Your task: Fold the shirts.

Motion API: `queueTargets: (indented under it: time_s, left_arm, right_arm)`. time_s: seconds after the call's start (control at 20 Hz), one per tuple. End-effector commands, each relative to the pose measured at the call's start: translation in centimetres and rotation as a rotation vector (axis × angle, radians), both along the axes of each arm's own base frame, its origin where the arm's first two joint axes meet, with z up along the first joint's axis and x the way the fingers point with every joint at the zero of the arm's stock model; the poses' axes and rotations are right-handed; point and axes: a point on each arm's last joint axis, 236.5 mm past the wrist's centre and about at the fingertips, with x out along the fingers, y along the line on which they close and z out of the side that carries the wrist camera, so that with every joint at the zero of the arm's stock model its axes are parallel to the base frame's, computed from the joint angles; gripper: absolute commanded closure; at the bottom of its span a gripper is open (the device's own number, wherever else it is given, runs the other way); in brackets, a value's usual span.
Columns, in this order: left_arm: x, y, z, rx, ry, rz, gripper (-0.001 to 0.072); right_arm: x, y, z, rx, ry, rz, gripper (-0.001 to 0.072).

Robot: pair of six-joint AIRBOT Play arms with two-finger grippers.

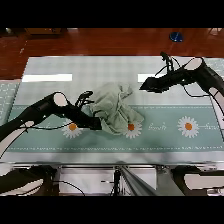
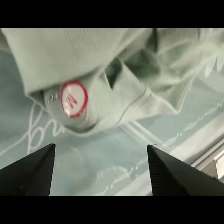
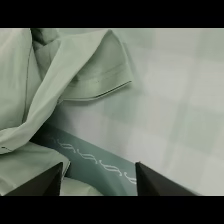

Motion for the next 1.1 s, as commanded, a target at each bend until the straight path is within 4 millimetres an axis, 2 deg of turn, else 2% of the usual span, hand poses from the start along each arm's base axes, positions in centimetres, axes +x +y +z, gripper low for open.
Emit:
queueTargets:
  time_s: [0.0, 0.2, 0.45, 0.65, 0.7, 0.75, 0.8, 0.85, 1.05]
  left_arm:
    - [2.1, -0.2, -0.2, -0.004, -0.073, 0.052, -0.0013]
    - [2.9, 0.6, -1.1, 0.03, -0.094, 0.056, -0.0013]
    - [5.4, 1.4, -1.9, 0.037, -0.15, 0.122, -0.0013]
    - [4.4, -1.6, -3.3, -0.047, -0.125, 0.041, -0.0013]
    - [4.3, -2.2, -3.4, -0.06, -0.129, 0.02, 0.009]
    - [4.4, -2.3, -3.4, -0.056, -0.131, 0.015, 0.0354]
    - [4.5, -2.3, -3.2, -0.06, -0.132, 0.012, 0.0548]
    - [4.3, -2.5, -2.9, -0.067, -0.123, 0.001, 0.0656]
    - [2.9, -2.5, -2.2, -0.085, -0.065, -0.038, 0.0672]
  right_arm:
    - [-0.3, 0.6, -0.2, 0.001, 0.009, 0.015, 0.0189]
    - [-0.4, 0.6, -0.2, 0.004, 0.014, 0.018, 0.0189]
    - [-1.1, 0.8, -0.2, 0.006, 0.027, 0.045, 0.0189]
    - [-1.1, 0.8, -0.2, 0.005, 0.026, 0.045, 0.0189]
    - [-1.1, 0.8, -0.2, 0.005, 0.026, 0.045, 0.0189]
    - [-1.1, 0.8, -0.2, 0.006, 0.026, 0.045, 0.0189]
    - [-1.0, 0.8, -0.2, 0.007, 0.027, 0.044, 0.0189]
    - [-1.0, 0.8, -0.2, 0.009, 0.031, 0.039, 0.019]
    - [-0.2, 1.2, -0.1, 0.046, 0.043, -0.027, 0.0187]
